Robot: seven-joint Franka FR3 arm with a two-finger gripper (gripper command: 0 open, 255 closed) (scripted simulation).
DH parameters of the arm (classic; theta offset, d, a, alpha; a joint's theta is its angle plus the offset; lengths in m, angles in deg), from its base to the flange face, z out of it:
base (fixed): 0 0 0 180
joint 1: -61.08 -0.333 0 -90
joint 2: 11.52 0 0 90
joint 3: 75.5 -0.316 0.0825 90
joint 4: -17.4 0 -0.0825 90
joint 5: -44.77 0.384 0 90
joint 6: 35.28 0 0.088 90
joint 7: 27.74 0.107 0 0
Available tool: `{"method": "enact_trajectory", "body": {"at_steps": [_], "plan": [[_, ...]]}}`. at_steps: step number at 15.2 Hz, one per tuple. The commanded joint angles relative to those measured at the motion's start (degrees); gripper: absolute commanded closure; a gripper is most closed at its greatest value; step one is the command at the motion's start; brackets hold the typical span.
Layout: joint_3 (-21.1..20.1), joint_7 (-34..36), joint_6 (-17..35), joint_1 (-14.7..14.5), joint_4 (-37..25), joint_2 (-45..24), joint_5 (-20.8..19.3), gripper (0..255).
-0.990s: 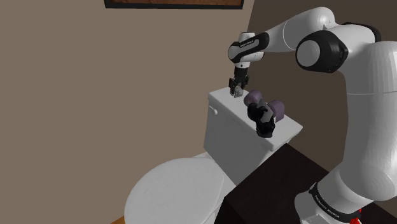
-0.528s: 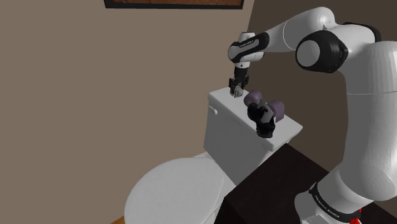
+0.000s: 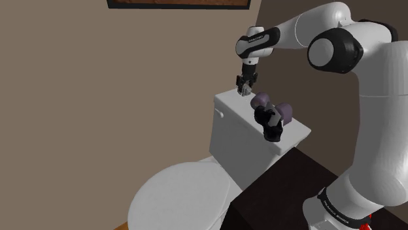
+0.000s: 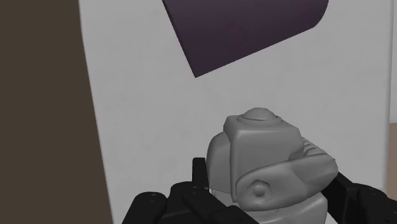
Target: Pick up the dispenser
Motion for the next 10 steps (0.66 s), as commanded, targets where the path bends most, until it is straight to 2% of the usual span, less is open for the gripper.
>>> {"method": "enact_trajectory", "body": {"at_steps": [1, 10], "plan": [[0.08, 0.11, -1.23, -0.06, -0.63, 0.61, -0.14, 255], [0.33, 0.29, -5.81, -0.09, -3.51, 2.34, -0.57, 255]]}}
